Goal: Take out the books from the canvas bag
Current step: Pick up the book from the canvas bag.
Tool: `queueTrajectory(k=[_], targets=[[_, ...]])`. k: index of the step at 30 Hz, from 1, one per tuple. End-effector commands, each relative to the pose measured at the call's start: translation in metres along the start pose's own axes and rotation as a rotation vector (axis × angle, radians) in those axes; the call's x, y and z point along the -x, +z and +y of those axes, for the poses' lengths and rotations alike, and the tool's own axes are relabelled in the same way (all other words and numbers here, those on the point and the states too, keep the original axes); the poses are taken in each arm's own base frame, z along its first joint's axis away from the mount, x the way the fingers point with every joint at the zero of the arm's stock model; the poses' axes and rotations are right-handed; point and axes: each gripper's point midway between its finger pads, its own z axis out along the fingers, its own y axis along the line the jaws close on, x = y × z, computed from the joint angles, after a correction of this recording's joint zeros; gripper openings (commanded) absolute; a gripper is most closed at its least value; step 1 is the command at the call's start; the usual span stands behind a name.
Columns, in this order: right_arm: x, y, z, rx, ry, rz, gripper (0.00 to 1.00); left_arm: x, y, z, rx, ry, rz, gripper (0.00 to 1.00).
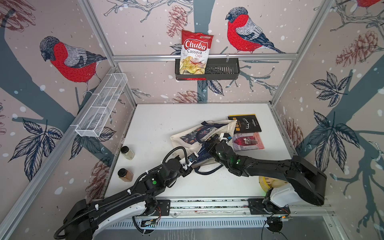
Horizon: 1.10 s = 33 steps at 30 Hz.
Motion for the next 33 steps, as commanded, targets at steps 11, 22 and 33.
queueTrajectory(k=[11, 22, 33], targets=[[0.009, 0.016, 0.001, 0.010, 0.050, 0.076, 0.41, 0.024, -0.002, 0.005, 0.009, -0.004, -0.089, 0.00], [-0.009, -0.011, -0.017, -0.051, 0.026, 0.045, 0.41, 0.025, -0.002, 0.004, 0.006, -0.004, -0.092, 0.00], [-0.010, 0.026, -0.032, -0.081, 0.053, 0.099, 0.35, 0.024, -0.002, 0.006, 0.016, -0.003, -0.088, 0.00]])
